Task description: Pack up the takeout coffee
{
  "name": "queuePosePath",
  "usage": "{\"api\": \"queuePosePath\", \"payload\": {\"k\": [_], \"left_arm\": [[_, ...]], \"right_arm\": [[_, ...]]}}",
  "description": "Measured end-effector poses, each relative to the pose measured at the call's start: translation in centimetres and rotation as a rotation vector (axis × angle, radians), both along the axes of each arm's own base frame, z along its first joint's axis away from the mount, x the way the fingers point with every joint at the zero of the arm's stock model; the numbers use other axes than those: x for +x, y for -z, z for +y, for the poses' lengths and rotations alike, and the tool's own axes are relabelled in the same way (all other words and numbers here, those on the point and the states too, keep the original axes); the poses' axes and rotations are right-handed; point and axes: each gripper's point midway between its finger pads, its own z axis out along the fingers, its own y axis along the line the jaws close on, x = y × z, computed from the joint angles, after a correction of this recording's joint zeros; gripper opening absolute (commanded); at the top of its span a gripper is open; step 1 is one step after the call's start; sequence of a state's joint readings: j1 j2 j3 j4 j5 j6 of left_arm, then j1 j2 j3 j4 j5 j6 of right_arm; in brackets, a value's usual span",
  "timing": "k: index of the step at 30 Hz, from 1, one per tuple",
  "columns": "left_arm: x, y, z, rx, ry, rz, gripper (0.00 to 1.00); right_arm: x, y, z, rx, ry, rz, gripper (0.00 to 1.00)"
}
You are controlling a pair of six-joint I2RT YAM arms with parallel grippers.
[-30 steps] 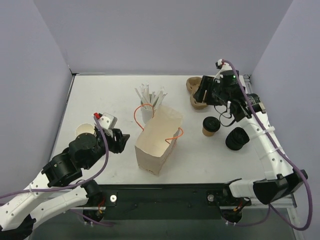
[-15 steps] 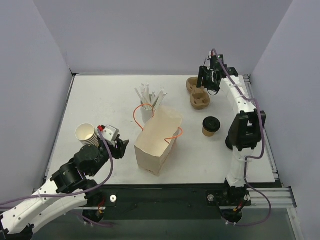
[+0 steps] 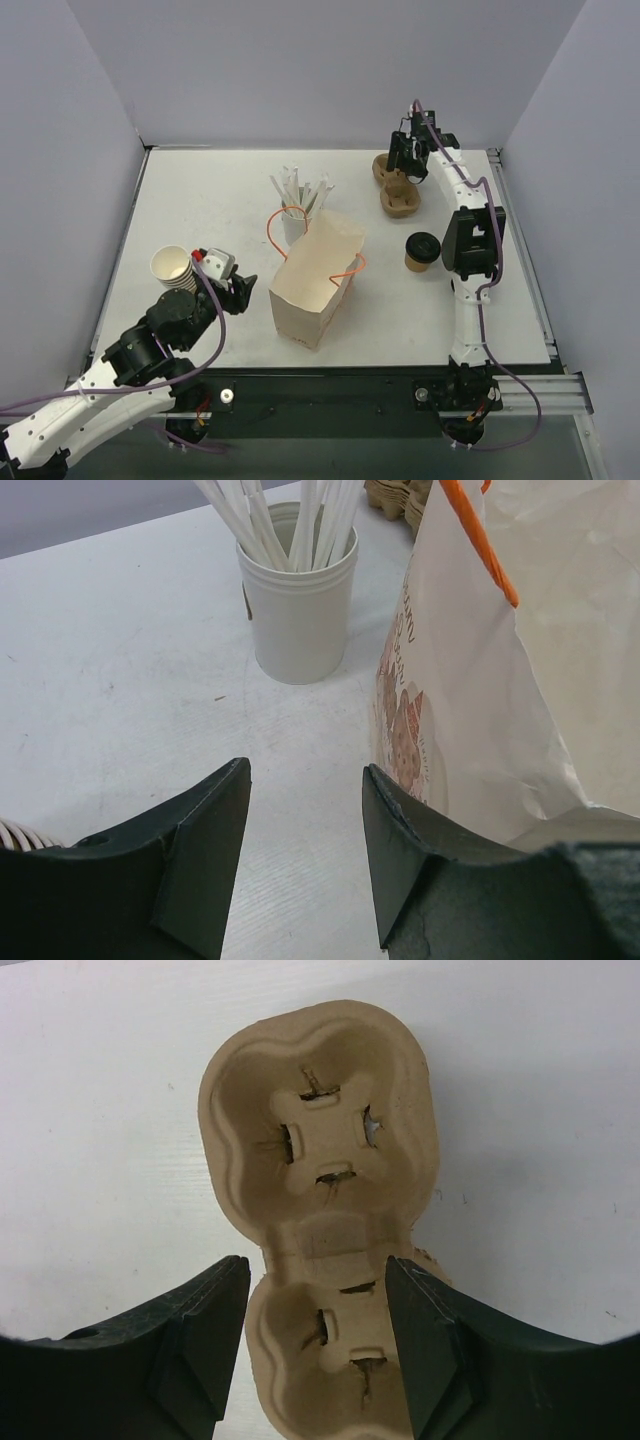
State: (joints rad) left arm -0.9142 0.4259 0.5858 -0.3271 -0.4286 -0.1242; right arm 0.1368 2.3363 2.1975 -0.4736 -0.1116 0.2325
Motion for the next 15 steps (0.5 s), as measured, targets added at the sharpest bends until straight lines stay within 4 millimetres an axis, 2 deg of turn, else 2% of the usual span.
{"api": "queuePosePath", "payload": {"k": [6,15], "left_arm": [[0.3,-0.1,0.3,-0.013,-0.01,0.002,0.58],[0.3,-0.6,0.3,-0.055,-0.005,-0.011,0.58]], "right_arm": [[0.5,1.4,-0.2,-0.014,0.002,0.005,0.53],[0.9,1.8,-0.2,-0.025,-0.01,-0.011,0.51]]}}
